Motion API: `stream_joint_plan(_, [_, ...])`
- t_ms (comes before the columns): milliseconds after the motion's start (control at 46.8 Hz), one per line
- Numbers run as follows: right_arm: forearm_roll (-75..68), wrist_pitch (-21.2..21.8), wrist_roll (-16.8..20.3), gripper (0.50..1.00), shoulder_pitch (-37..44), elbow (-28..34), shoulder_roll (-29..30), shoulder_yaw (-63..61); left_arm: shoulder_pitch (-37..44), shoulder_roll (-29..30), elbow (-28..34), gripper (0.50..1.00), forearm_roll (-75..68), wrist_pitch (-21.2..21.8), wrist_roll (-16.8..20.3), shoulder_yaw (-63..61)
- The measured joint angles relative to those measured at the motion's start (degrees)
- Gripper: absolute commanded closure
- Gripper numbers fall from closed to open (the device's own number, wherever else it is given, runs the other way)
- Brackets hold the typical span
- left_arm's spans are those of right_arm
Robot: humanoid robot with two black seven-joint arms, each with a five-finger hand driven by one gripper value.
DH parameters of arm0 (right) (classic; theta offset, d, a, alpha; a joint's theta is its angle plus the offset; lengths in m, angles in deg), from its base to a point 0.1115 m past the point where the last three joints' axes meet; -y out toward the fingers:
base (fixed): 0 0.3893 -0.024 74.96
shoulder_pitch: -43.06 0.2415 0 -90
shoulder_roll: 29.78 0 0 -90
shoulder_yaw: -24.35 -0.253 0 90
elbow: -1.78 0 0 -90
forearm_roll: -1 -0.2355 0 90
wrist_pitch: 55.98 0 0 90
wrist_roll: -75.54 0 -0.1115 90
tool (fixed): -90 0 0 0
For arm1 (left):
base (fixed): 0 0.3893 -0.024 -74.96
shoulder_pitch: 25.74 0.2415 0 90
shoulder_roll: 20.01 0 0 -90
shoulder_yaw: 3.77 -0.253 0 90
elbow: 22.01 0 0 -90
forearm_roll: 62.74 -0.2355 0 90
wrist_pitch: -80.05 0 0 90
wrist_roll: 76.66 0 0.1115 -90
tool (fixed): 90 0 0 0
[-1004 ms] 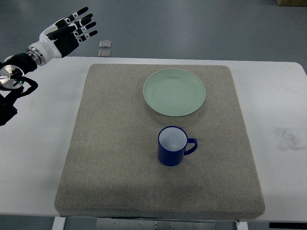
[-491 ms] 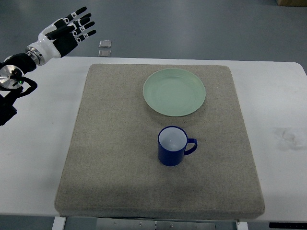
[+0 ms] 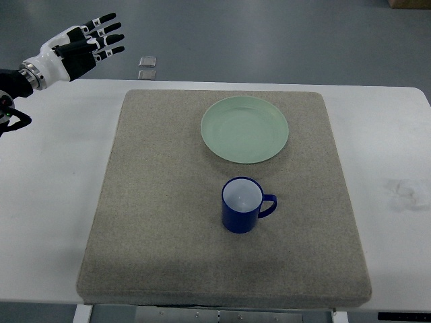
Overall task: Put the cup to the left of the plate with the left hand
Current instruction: 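Reach the left hand across the pad toward the dark blue mug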
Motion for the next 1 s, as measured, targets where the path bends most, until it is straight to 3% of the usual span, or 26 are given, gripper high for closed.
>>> stream_joint_plan(363, [0.00,0.02,0.00,0.568,0.00,0.00,0.00,-0.03,6.94,6.83,-15.45,0.500,-2.15,-1.27,-0.02,-0.76])
stream_joint_plan(555, [0.00,0.01,0.00,0.568,-0.02,0.00,0.00,-0.03,10.46,7.48,-19.04,0.500,-8.99,-1.27,0.68,-0.70])
stream_joint_plan(769, [0.00,-0.02,0.00,0.568,-0.01,0.00,0.00,-0.02,12.42,7.54,-21.61,0.500,-16.49,-1.27,6.41,-0.65])
stream_joint_plan(1004, [0.00,-0.01,0.00,0.568,-0.01,0.00,0.00,-0.03,14.33,7.58,-27.42,0.500,-33.33,-1.25,18.25,-0.66])
